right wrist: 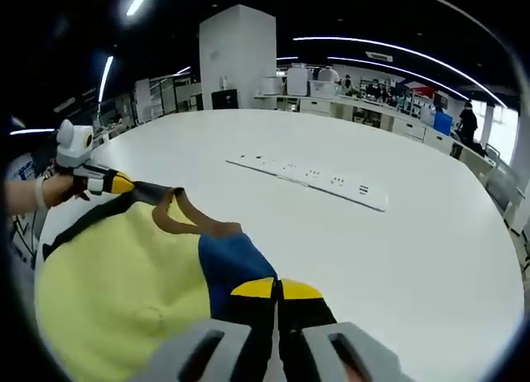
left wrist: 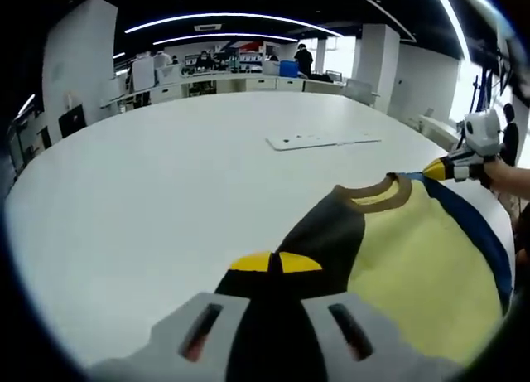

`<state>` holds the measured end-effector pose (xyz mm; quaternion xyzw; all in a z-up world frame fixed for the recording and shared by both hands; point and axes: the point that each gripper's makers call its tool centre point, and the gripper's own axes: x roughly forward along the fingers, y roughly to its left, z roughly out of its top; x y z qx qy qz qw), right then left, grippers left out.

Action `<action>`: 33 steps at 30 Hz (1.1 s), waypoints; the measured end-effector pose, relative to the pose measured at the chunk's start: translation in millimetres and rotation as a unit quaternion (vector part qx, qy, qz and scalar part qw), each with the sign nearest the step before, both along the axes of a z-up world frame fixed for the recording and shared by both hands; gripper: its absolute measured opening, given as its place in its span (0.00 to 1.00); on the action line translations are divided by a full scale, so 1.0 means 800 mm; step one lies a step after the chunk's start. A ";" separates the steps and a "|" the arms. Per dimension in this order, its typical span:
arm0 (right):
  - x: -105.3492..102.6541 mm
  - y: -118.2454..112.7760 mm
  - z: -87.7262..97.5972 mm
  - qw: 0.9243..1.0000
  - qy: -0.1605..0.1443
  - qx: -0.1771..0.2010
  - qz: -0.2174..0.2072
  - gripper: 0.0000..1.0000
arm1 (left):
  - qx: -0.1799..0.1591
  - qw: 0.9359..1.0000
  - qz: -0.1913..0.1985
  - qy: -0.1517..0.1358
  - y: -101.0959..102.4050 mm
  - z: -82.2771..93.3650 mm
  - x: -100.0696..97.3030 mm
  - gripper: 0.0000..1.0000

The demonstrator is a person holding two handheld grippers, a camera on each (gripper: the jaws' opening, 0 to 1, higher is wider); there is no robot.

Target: Fold the garment on the visible template until the final outline fits inside the template.

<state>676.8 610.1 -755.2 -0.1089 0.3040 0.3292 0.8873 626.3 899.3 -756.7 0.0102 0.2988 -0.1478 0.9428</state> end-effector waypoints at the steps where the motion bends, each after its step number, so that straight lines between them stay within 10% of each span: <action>1: 0.001 0.001 -0.001 1.000 0.004 0.000 0.001 0.00 | 0.000 1.000 0.001 0.000 0.001 -0.001 0.000 0.00; 18: -0.007 0.012 0.021 0.999 0.013 0.048 -0.009 0.05 | -0.005 0.999 -0.035 -0.040 -0.006 0.021 0.008 0.00; 25: -0.022 0.010 0.034 0.998 0.010 0.065 -0.011 0.32 | -0.019 0.995 -0.059 -0.073 -0.016 0.050 0.008 0.31; 28: -0.029 0.010 0.043 0.998 -0.016 0.056 -0.006 0.62 | -0.032 0.993 -0.078 -0.081 -0.026 0.059 0.005 0.48; 33: -0.048 0.014 0.052 0.998 -0.019 0.063 -0.001 0.75 | -0.034 0.992 -0.093 -0.078 -0.029 0.064 -0.004 0.68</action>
